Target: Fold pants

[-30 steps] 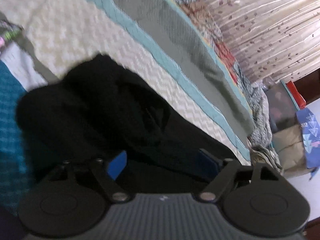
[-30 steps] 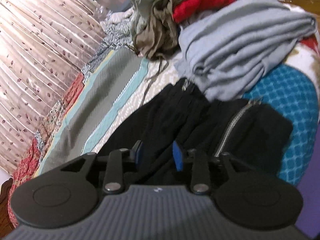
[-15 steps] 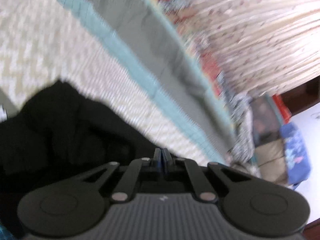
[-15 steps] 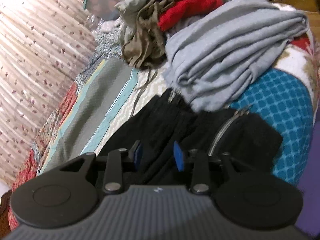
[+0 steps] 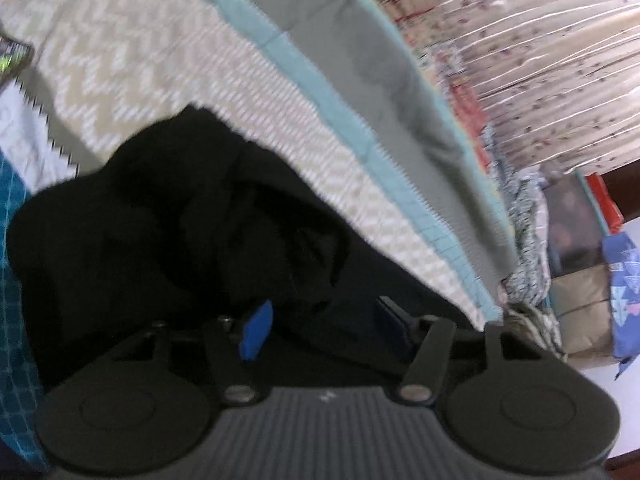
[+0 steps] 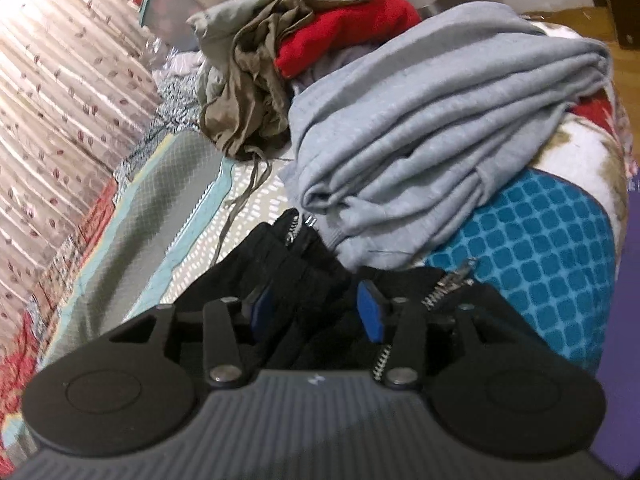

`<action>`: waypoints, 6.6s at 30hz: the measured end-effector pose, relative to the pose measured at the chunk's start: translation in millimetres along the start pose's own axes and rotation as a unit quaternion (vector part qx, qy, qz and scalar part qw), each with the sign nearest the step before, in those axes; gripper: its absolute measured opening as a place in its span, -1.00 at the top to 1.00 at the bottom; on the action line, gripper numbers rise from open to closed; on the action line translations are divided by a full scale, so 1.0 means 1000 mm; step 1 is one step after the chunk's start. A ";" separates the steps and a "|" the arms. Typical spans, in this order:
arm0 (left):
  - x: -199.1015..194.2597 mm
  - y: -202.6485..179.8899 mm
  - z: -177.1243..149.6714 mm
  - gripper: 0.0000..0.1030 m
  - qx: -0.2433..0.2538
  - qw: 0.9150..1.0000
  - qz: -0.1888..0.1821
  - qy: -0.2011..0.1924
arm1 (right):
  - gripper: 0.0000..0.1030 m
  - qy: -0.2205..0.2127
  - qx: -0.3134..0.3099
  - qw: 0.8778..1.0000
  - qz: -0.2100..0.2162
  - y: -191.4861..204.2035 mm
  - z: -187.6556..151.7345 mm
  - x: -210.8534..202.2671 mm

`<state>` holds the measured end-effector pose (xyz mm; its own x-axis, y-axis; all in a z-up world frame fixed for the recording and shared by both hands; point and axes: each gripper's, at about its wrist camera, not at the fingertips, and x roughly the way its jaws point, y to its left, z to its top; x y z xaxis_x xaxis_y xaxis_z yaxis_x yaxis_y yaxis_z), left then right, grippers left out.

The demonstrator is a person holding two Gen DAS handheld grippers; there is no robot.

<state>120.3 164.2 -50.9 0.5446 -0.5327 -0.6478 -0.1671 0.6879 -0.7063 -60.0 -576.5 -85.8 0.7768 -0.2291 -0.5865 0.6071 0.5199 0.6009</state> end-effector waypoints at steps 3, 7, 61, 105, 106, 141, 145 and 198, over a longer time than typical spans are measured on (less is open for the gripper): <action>0.010 0.005 0.000 -0.31 -0.007 1.000 0.005 0.007 | 0.00 -0.002 -0.018 1.000 -0.004 0.009 0.001 0.004; 0.023 -0.001 -0.001 -0.54 -0.013 1.000 -0.001 0.020 | 0.00 -0.009 -0.035 0.999 0.029 0.017 -0.002 0.002; -0.032 0.028 -0.031 -0.10 -0.042 0.999 0.035 -0.004 | 0.20 -0.001 -0.028 0.999 0.015 -0.013 -0.029 -0.075; -0.100 0.013 -0.019 -0.47 0.060 0.991 0.072 -0.091 | -0.26 -0.117 -0.102 0.986 -0.065 0.011 -0.028 -0.098; -0.093 0.015 -0.017 -0.50 0.063 0.991 0.076 -0.093 | -0.26 -0.106 -0.111 0.987 -0.044 0.021 -0.036 -0.097; -0.100 -0.001 -0.021 -0.04 0.064 0.986 0.036 -0.149 | -0.27 0.137 -0.158 0.968 0.141 0.088 -0.151 -0.063; -0.041 -0.010 -0.031 -0.04 0.090 0.990 0.067 -0.085 | -0.25 0.148 -0.136 0.971 0.128 0.076 -0.155 -0.057; 0.031 -0.109 -0.086 -0.21 0.197 0.975 0.100 0.027 | 0.65 -0.043 -0.037 0.992 0.112 -0.056 -0.020 -0.103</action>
<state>84.7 30.5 -18.4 0.4876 -0.3860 -0.7831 0.0688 0.9112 -0.4063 -176.9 -565.5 -70.1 0.9040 -0.1696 -0.3925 0.4068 0.6239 0.6673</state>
